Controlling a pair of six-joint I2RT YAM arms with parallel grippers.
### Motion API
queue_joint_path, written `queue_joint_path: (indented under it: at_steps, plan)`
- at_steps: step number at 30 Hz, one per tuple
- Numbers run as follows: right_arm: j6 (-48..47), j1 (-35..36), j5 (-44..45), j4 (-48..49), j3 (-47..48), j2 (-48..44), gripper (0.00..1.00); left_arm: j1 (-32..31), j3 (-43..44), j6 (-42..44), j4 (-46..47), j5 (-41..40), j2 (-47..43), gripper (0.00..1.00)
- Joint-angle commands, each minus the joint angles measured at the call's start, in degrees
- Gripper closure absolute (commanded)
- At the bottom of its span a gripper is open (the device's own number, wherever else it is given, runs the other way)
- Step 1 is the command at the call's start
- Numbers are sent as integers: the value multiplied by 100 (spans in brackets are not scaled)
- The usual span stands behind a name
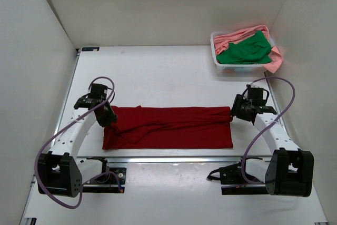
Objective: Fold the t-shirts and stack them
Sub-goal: Fold the other side of the tshirt into a rectangle, then rotate the tshirt 90 degrees
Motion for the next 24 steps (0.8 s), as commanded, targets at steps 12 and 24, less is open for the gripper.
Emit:
queue_joint_path:
  at_steps: [12,24]
  plan:
    - [-175,520,-1066,1078,844,1271,63,-72,-72,-490,1138,739,649,64]
    - [-342,1407,-1928,647,697,1818,69,42,-38,-596,1447,906,983,62]
